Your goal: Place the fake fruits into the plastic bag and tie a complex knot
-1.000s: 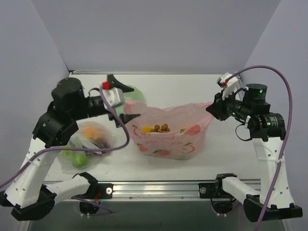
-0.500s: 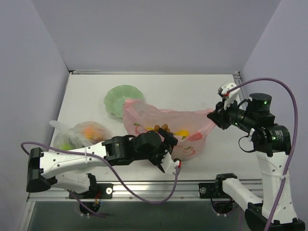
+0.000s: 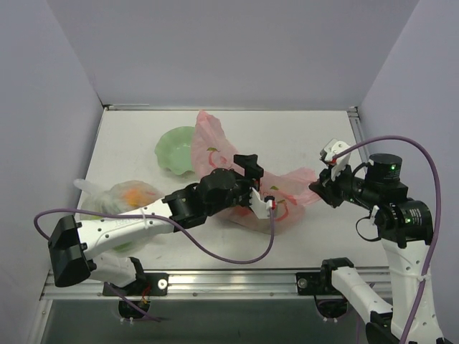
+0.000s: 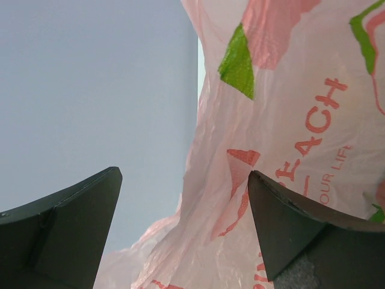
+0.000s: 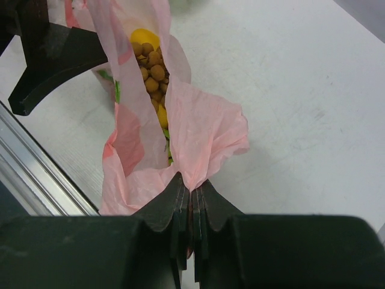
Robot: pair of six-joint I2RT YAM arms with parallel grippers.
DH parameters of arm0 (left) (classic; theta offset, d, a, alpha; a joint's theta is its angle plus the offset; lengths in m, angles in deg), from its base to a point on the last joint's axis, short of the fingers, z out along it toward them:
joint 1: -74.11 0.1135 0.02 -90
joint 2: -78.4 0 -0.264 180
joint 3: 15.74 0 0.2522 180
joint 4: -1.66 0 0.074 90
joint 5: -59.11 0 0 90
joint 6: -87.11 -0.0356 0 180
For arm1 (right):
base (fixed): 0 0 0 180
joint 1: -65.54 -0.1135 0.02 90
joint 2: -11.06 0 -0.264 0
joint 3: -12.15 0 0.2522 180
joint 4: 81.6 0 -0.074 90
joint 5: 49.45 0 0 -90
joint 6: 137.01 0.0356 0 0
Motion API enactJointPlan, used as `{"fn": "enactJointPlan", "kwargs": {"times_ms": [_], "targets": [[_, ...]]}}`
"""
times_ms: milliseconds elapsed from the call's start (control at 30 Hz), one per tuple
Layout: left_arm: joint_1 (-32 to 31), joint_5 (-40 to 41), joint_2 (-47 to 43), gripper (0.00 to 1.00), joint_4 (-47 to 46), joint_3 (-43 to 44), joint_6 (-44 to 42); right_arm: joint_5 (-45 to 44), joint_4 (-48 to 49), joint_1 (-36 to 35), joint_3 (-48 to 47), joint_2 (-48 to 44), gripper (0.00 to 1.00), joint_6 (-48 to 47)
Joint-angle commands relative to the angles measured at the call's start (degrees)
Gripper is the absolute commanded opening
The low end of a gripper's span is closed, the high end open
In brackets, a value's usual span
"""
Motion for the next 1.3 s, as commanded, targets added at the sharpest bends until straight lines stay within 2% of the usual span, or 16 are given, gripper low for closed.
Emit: {"fn": "enactJointPlan", "kwargs": {"times_ms": [0, 133, 167, 333, 500, 567, 600, 667, 700, 733, 767, 800, 900, 1033, 1267], "targets": [[1.2, -3.5, 0.8, 0.97, -5.4, 1.8, -1.8, 2.4, -0.3, -0.3, 0.1, -0.1, 0.0, -1.8], [4.1, -8.8, 3.3, 0.97, 1.1, 4.7, 1.5, 3.5, -0.2, -0.2, 0.5, -1.2, 0.0, -3.2], [5.4, -11.7, 3.8, 0.96, 4.5, 5.5, 1.9, 3.9, -0.3, -0.3, 0.6, -1.4, 0.0, -4.0], [8.3, -17.4, 6.5, 0.86, 9.1, 7.9, 4.0, 5.7, -0.2, -0.2, 1.4, -2.3, 0.0, -6.2], [10.7, -21.4, 9.2, 0.51, 15.1, 11.2, 6.4, 7.5, -0.4, -0.3, 1.7, -2.6, 0.0, -7.5], [11.2, -22.2, 9.6, 0.43, 16.2, 11.0, 7.0, 7.7, -0.3, -0.3, 1.8, -2.7, 0.0, -7.7], [11.4, -22.5, 9.4, 0.3, 16.3, 10.9, 7.1, 7.7, -0.3, -0.3, 1.7, -2.6, 0.0, -7.7], [11.7, -23.5, 9.2, 0.15, 17.2, 10.9, 8.1, 7.3, -0.3, -0.3, 1.4, -2.6, 0.0, -7.4], [11.7, -23.5, 9.0, 0.09, 17.4, 10.7, 8.4, 6.1, -0.2, -0.3, 1.3, -2.4, 0.2, -7.1], [11.9, -23.7, 8.9, 0.0, 17.8, 10.8, 9.4, 5.4, -0.2, -0.2, 1.1, -2.4, 0.34, -5.8], [12.0, -23.7, 8.6, 0.0, 17.9, 10.8, 10.1, 4.6, -0.2, -0.1, 0.7, -2.4, 0.46, -5.1], [12.1, -24.0, 8.4, 0.0, 18.1, 10.7, 10.7, 3.5, -0.1, 0.0, 0.5, -2.6, 0.67, -4.1], [12.7, -24.4, 7.5, 0.0, 18.4, 10.8, 12.5, 2.8, 0.3, 0.4, 1.2, -5.1, 0.86, -2.6], [13.8, -25.5, 7.0, 0.0, 19.5, 11.5, 13.5, 5.3, 0.1, 0.9, 3.6, -10.0, 0.92, -5.0], [14.3, -26.8, 6.7, 0.0, 20.4, 11.9, 14.0, 10.4, -2.1, 0.0, 5.2, -15.9, 0.99, -15.9]]}}
